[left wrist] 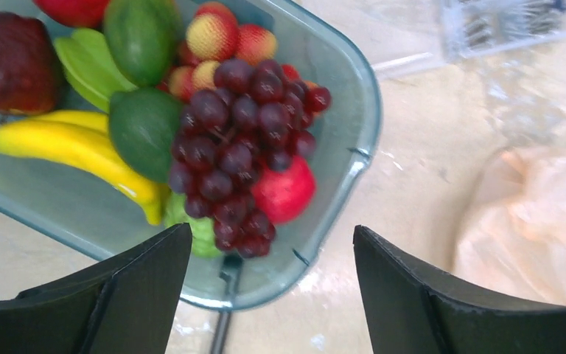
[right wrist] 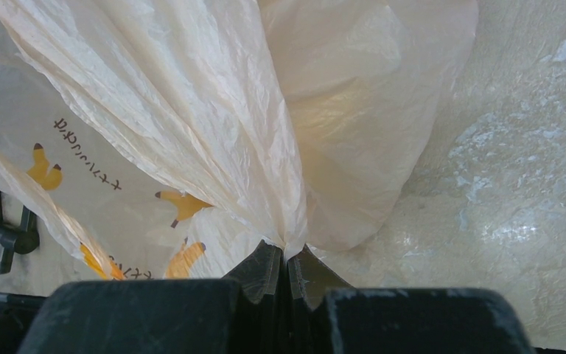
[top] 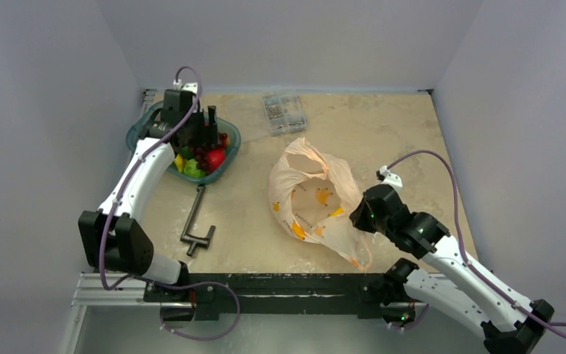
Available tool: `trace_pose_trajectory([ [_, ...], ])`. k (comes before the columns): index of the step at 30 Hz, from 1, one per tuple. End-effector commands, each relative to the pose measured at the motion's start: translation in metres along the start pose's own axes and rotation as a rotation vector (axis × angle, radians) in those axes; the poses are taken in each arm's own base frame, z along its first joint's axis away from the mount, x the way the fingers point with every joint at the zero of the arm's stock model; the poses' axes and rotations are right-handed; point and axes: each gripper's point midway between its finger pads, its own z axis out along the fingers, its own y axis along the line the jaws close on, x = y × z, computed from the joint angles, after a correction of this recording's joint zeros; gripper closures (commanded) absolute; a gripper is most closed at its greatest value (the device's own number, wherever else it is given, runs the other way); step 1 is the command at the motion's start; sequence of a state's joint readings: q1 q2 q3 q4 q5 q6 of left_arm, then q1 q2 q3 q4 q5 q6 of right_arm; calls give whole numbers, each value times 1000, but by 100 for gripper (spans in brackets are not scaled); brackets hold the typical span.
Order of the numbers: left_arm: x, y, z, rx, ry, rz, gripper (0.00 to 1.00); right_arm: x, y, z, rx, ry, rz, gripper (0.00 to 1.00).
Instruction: Take the fake fruits out of the plastic bag
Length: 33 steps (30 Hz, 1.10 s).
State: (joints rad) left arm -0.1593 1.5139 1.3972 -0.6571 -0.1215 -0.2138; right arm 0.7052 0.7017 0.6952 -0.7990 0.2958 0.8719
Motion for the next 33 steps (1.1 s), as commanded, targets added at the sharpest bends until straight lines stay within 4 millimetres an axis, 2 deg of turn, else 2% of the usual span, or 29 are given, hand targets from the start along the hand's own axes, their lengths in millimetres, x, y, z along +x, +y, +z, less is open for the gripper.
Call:
trace_pose_trajectory([
  [1,1,-40,-47,262,-79,-107,20,-9,17,-2,-57,-15,-6,100],
  [6,38,-79,-70,528,-38,-177,20,-25,37,-1,-107,-46,-43,100],
  [11,78,-102,-95,704,15,-207,21,-52,71,2,-171,-91,-104,100],
  [15,94,-120,-126,803,20,-176,22,-65,115,1,-306,-84,-171,100],
  [21,95,-153,-178,965,-56,-85,22,-83,151,-10,-407,-89,-261,100],
  [24,93,-162,-189,1015,-74,-68,22,-81,148,-16,-410,-87,-256,100],
  [26,93,-171,-193,1048,-68,-53,22,-71,136,-16,-389,-62,-239,100],
  [33,113,-231,-197,1110,5,114,25,0,83,11,-306,110,-152,100],
])
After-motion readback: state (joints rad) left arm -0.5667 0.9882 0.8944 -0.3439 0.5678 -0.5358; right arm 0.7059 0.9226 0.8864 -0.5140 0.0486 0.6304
